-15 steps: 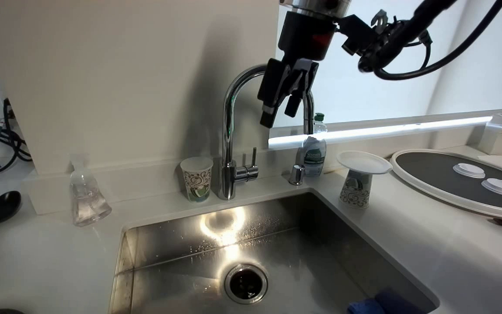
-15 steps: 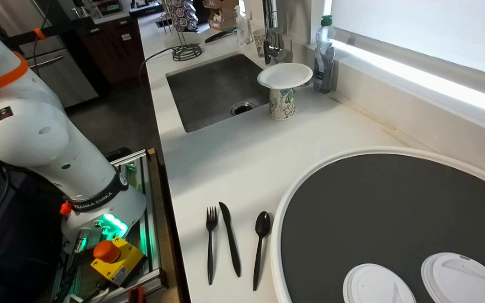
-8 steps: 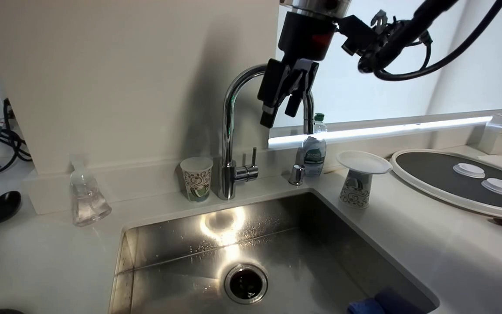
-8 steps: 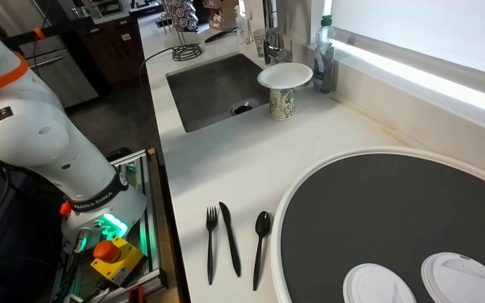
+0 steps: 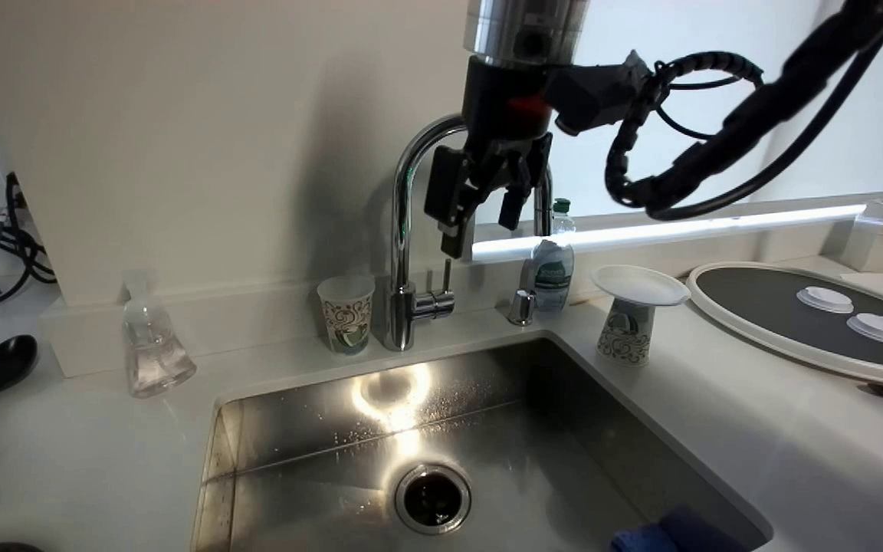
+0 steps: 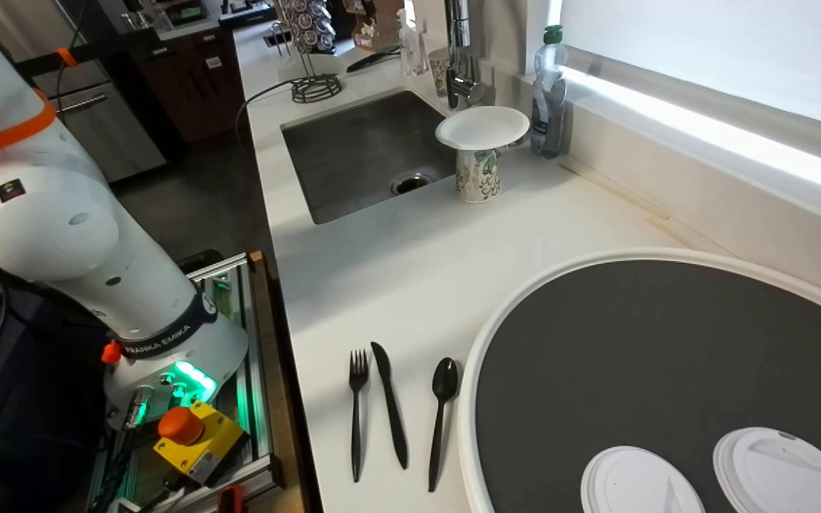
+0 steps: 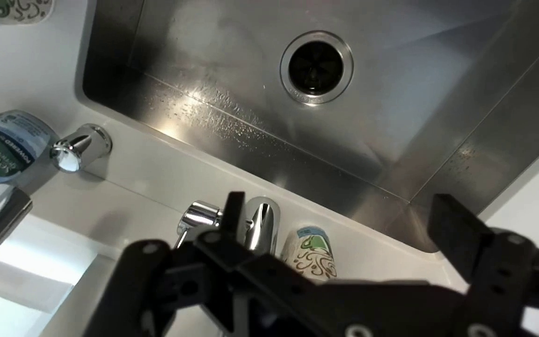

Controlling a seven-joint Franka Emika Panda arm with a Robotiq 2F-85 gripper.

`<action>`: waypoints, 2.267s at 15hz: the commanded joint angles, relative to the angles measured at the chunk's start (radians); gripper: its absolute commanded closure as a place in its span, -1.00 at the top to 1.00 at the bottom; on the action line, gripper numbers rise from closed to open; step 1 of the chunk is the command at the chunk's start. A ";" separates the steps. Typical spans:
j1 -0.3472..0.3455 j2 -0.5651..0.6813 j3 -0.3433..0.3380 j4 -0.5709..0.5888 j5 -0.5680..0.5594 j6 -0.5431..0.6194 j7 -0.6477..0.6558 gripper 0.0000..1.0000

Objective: Move the tap to the left and put the cup on top of the other cup

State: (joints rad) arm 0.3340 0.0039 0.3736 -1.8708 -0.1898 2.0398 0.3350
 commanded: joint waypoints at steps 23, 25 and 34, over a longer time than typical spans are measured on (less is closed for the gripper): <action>0.250 0.450 -0.181 0.389 -0.174 0.042 0.496 1.00; 0.267 0.475 -0.194 0.425 -0.170 0.000 0.536 1.00; 0.336 0.571 -0.256 0.546 -0.159 -0.064 0.802 1.00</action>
State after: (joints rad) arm 0.6390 0.5280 0.1433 -1.3864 -0.3416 1.9926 1.0429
